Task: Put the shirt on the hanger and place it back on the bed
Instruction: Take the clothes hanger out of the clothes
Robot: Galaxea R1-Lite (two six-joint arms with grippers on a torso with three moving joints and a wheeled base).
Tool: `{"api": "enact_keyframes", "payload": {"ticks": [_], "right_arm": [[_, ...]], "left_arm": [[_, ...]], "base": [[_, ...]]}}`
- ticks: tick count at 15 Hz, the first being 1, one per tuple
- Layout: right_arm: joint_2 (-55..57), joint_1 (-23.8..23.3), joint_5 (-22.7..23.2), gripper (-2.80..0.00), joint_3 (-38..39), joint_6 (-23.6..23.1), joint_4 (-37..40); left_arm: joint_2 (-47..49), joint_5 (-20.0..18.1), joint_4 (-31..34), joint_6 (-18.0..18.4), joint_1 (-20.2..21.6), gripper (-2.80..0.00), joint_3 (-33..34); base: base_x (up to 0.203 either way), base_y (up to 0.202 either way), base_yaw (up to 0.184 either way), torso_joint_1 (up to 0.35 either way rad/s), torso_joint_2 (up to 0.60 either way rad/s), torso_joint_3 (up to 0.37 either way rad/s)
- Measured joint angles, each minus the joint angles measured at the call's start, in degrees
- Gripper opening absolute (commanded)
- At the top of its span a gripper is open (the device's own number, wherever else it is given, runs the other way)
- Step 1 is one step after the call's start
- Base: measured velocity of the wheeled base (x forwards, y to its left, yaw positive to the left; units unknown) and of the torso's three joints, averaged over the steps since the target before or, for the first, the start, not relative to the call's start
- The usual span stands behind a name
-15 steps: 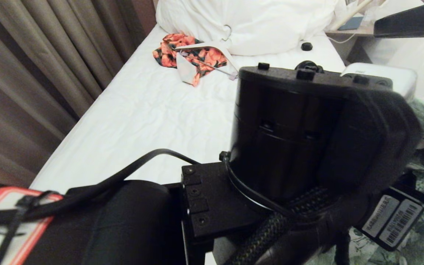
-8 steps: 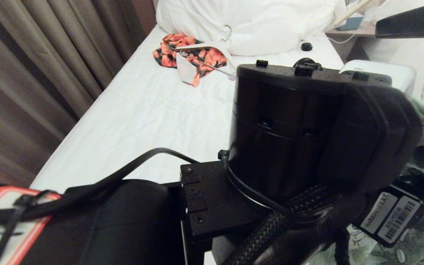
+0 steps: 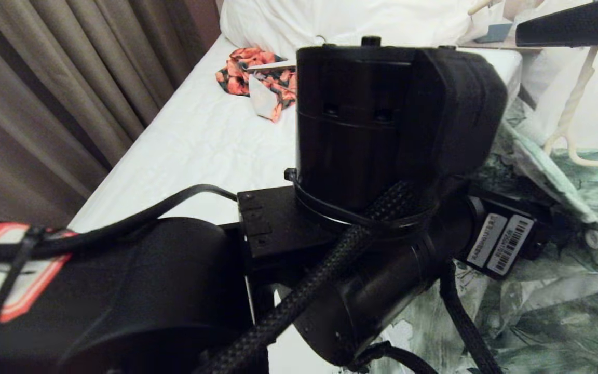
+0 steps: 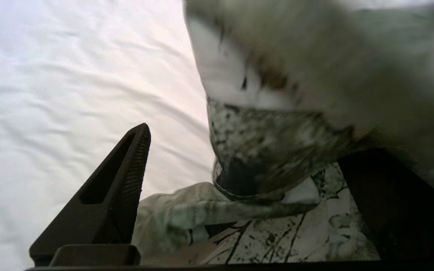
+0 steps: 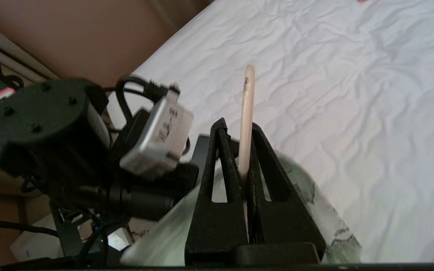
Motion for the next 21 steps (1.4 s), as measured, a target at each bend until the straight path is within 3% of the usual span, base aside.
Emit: {"api": "enact_keyframes", "payload": {"ticks": [6,11,19,20,21], "right_arm": [[-0.1,-0.7,0.0,-2.80,1.0,-1.1,-3.0],[-0.6,-0.8,0.0,-2.80,4.3,-1.1,-10.7],[-1.0,-0.7,2.8,-2.80,3.2,-4.3,-11.1],[-1.0,-0.7,2.9,-2.80,2.9,-4.4,-11.1],[-1.0,-0.7,2.9,-2.80,2.7,-4.4,-11.1]], "left_arm": [[-2.3,4.7,0.0,0.3,0.9,0.00,0.3],[-4.9,6.8,0.1,0.3,1.0,0.00,1.8],[-13.6,7.2,0.1,0.2,2.1,0.00,11.8],[-14.6,7.3,0.0,0.1,2.5,-2.80,12.8],[-15.5,7.2,0.0,0.1,2.7,-2.80,13.4]], "base": [[0.000,0.000,0.000,0.000,0.00,0.000],[0.000,0.000,0.000,0.000,0.00,0.000],[0.000,0.000,0.000,0.000,0.00,0.000],[0.000,0.000,0.000,0.000,0.00,0.000],[0.000,0.000,0.000,0.000,0.00,0.000]]}}
